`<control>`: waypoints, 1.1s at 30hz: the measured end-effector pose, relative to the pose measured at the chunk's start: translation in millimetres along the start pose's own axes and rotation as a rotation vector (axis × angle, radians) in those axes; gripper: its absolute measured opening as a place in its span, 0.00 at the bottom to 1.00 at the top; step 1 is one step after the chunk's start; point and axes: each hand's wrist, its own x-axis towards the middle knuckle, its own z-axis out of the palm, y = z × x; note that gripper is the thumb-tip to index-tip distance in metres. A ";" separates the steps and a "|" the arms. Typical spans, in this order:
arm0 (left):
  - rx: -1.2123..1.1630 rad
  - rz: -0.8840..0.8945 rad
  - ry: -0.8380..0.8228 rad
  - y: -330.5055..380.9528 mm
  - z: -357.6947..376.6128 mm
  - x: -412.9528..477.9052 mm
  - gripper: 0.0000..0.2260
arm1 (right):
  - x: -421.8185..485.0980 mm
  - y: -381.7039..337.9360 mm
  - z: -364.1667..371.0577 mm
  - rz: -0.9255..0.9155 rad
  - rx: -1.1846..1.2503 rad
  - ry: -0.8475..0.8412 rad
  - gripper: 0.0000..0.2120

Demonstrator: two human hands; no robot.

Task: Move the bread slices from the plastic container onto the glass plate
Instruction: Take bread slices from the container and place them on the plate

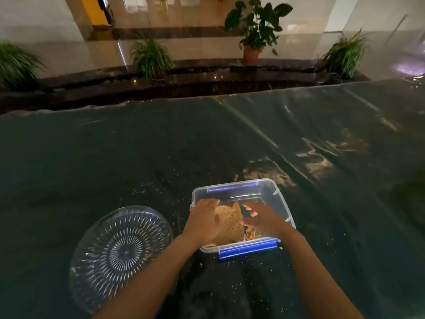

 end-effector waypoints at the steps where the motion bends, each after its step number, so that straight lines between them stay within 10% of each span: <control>1: 0.060 0.020 0.000 -0.4 4.5 4.9 0.21 | 4.6 0.0 2.7 0.012 -0.010 0.011 0.24; 19: 0.472 0.013 -0.044 -7.3 20.7 26.4 0.19 | 25.7 -1.1 40.2 0.048 0.168 0.267 0.13; 33: -1.040 -0.126 -0.087 -11.1 -42.5 -3.6 0.16 | -14.9 -54.6 -10.4 -0.118 0.647 0.364 0.13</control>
